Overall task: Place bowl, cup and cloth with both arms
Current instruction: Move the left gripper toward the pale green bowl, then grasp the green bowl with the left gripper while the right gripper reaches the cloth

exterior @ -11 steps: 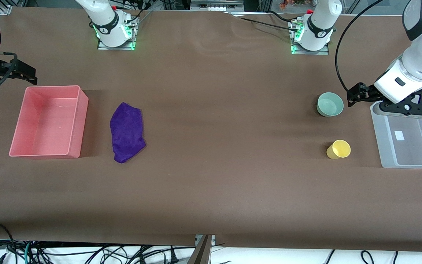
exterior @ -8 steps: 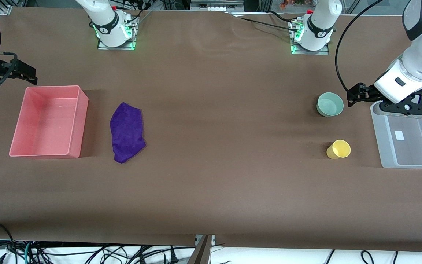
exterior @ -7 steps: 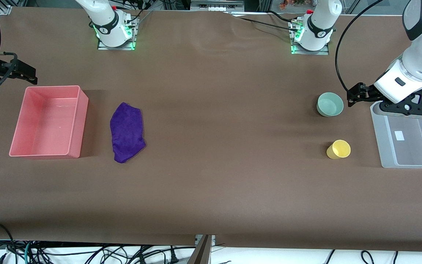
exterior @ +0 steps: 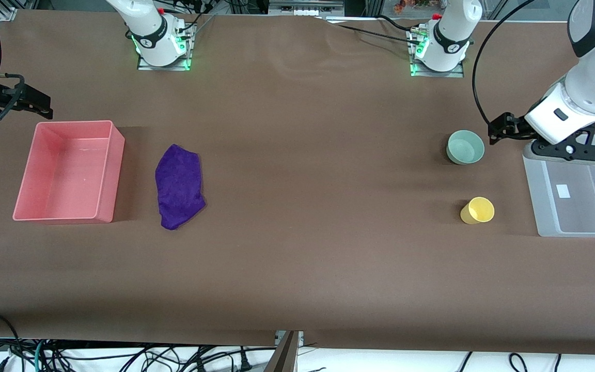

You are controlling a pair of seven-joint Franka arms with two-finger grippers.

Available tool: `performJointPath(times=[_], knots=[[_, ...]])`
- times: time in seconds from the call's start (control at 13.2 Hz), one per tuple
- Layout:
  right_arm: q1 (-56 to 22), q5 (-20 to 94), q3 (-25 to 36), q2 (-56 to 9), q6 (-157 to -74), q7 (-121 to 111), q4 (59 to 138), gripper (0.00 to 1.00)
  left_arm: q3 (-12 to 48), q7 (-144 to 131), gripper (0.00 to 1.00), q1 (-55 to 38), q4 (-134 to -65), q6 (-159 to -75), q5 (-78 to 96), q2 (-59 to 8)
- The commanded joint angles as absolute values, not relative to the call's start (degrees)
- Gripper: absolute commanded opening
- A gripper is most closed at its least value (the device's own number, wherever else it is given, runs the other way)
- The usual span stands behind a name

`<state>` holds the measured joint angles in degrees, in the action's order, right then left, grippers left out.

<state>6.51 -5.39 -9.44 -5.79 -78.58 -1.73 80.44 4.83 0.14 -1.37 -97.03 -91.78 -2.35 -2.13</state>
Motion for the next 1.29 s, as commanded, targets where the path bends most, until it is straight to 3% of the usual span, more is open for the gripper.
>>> performJointPath(times=[0.0,0.23,0.45,0.76,0.98,1.21], knots=[[6.9,-4.4,-9.4,-5.6,-78.3,-2.3,80.3,1.00,4.4,2.1,1.00,-1.3,-98.3,-88.3,-2.0,-1.4],[6.3,-4.4,-9.6,-5.7,-78.8,-1.5,80.4,1.00,4.5,2.5,1.00,0.6,-101.8,-91.4,-1.8,-1.3],[6.1,-4.0,-9.8,-8.0,-80.4,-1.6,80.8,1.00,4.5,10.3,1.00,4.2,-109.9,-100.3,-1.8,-0.5],[4.4,-4.3,-9.9,-13.7,-82.8,-1.6,80.9,1.00,4.5,20.5,1.00,6.6,-121.1,-105.9,-1.8,-1.7],[2.8,-4.7,-9.9,-20.2,-86.4,-1.8,81.1,1.00,4.5,26.2,1.00,9.3,-132.8,-122.0,-2.0,-2.9],[1.8,-4.4,-9.8,-25.9,-90.0,-1.5,82.3,1.00,4.5,34.7,1.00,11.7,-137.1,-133.7,-2.0,-8.1]])
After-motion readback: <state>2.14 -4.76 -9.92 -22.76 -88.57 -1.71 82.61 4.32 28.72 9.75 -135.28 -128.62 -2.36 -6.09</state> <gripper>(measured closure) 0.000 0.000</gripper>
